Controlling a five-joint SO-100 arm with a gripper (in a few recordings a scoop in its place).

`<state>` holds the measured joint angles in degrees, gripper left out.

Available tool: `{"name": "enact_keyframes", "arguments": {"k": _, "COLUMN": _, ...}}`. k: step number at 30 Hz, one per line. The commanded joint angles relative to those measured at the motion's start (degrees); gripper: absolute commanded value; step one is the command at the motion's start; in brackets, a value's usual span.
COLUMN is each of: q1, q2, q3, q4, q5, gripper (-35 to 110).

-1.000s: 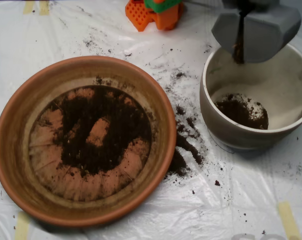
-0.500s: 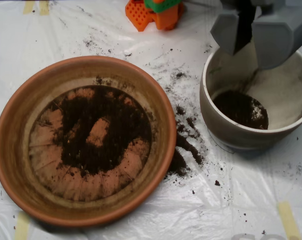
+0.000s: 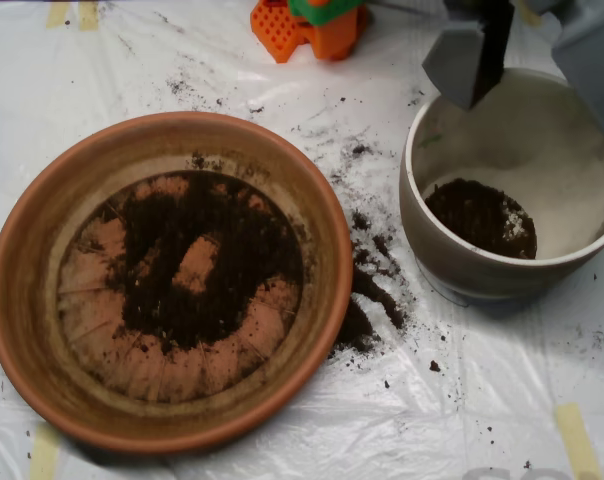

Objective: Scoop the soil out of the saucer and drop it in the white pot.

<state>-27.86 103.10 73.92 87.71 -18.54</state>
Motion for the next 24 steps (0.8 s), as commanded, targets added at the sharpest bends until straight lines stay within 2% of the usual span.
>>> {"name": "enact_keyframes", "arguments": {"k": 1, "q1": -0.09, "q2": 2.64, "q3": -0.26, "q4": 0.00, "q5": -0.09, "gripper": 39}}
{"name": "enact_keyframes", "arguments": {"k": 4, "q1": 0.62, "q2": 3.69, "q3": 1.93, "q4": -1.41, "q5": 0.62, "gripper": 38}}
{"name": "enact_keyframes", "arguments": {"k": 9, "q1": 5.63, "q2": 6.86, "q3": 2.81, "q4": -4.83, "q5": 7.73, "gripper": 37}}
{"name": "enact_keyframes", "arguments": {"k": 24, "q1": 34.19, "q2": 1.14, "q3": 4.75, "q4": -7.91, "q5": 19.25, "gripper": 38}}
